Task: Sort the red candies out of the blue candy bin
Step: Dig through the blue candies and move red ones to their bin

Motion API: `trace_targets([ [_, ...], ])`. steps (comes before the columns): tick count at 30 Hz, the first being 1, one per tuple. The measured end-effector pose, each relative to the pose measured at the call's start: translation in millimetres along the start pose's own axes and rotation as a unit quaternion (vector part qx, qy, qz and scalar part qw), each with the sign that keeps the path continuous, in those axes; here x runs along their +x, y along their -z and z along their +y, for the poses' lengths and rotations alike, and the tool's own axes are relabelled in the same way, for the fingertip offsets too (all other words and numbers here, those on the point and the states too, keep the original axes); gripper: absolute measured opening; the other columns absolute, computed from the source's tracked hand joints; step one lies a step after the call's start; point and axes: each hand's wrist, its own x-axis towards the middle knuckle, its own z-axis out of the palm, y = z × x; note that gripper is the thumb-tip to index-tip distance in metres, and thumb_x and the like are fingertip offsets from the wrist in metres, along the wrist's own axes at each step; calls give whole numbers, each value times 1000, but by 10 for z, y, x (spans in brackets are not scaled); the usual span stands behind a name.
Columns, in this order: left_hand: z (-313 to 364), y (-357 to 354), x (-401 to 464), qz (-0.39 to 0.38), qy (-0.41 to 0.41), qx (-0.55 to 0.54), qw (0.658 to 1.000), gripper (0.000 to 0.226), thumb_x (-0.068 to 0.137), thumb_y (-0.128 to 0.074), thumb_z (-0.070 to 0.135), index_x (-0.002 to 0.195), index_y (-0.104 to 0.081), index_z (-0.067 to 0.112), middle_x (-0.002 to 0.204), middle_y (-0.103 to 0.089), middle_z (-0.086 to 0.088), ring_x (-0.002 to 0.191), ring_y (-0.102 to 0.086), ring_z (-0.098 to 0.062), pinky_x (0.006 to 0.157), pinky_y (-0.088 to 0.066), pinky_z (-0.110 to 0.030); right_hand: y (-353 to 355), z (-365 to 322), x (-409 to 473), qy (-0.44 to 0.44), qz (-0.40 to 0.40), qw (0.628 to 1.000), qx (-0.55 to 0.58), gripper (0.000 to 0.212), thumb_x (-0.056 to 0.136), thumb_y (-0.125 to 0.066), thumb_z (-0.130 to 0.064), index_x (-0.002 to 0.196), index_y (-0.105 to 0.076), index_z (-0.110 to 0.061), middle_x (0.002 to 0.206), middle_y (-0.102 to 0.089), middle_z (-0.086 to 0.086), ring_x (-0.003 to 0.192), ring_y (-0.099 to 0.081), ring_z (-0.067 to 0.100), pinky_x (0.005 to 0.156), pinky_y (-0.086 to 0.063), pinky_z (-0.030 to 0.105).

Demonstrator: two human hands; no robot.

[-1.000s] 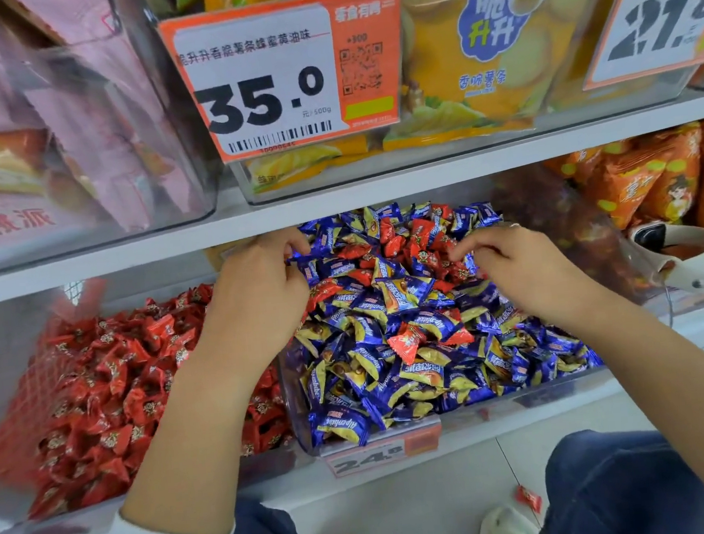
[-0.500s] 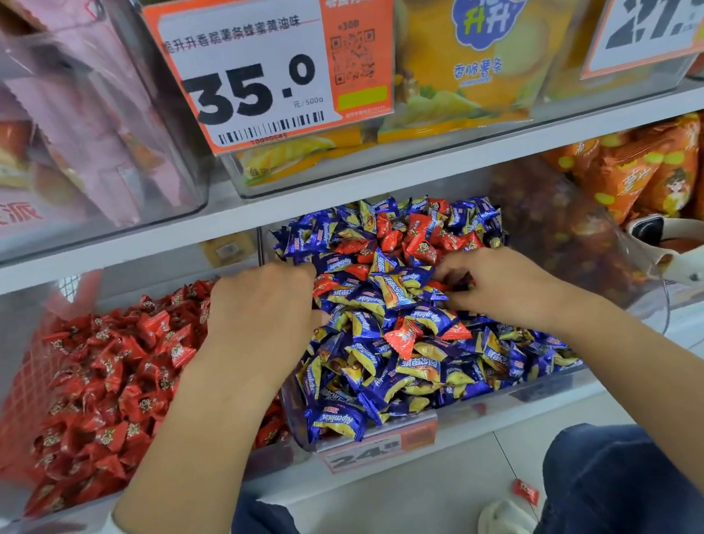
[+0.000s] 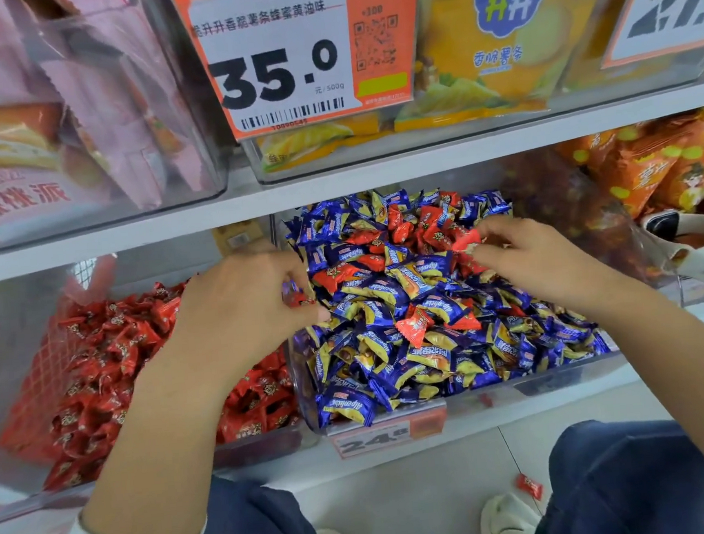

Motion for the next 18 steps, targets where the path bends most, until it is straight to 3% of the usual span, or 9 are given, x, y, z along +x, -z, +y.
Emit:
trace_targets([
  [3,52,-37,-59,-34,-10,91,995,48,73,-66,60,116,-58,39,127,-43,11,105,-54,-13,68,-36,-26,1,-1,-32,-57,-6,997,48,31,97,-37,-25,123,-54,-22,79,-55,4,69,-55,24,67,-42,36],
  [5,76,-97,-43,-16,-23,127,991,38,81,-64,49,118,-60,37,126,-44,9,104,-57,-15,68,-41,-27,23,-34,-67,-83,-4,994,76,36,96,-34,-27,126,-53,-20,75,-53,5,67,-53,27,66,-42,38],
  [8,76,-150,-2,36,-37,125,991,15,88,-59,37,100,-68,33,114,-54,10,95,-60,-16,63,-43,-28,64,-63,-138,-58,-5,997,40,36,93,-38,-49,91,-58,-19,86,-59,5,82,-56,22,77,-43,39],
  [10,91,-142,8,71,-34,77,994,16,92,-53,42,93,-64,31,98,-59,11,85,-60,-16,56,-34,-24,78,-76,-196,-5,26,1000,-13,53,89,-42,-62,66,-43,-14,62,-45,0,60,-45,14,64,-34,34],
  [12,132,-107,-1,103,-22,-10,994,19,93,-47,43,89,-55,27,77,-59,7,68,-55,-17,50,-32,-25,91,-86,-247,41,64,997,1,57,88,-46,-58,58,-33,-12,51,-32,2,46,-29,11,56,-25,31],
  [13,158,-100,-5,112,-18,-57,992,18,92,-47,41,88,-53,25,70,-58,4,63,-54,-18,50,-36,-27,92,-72,-263,53,61,996,22,54,91,-46,-51,57,-38,-11,49,-35,2,43,-30,9,54,-26,29],
  [14,180,-111,-6,118,-23,-93,988,16,91,-47,37,88,-51,22,66,-58,2,60,-54,-20,51,-40,-30,89,-65,-285,65,47,996,42,46,94,-46,-43,59,-49,-13,49,-42,1,42,-34,8,53,-29,28],
  [16,226,-146,-1,123,-35,-132,983,11,91,-48,28,89,-48,17,60,-57,-3,54,-55,-22,51,-45,-36,58,-41,-319,83,-3,996,45,25,98,-44,-26,86,-65,-31,58,-59,-3,52,-50,14,56,-41,30],
  [18,248,-175,25,124,-28,-159,979,7,92,-47,21,92,-50,15,58,-58,-5,51,-55,-22,51,-46,-40,26,-23,-339,95,-46,994,15,32,97,-44,-14,109,-57,-41,74,-65,-8,64,-58,18,65,-48,30],
])
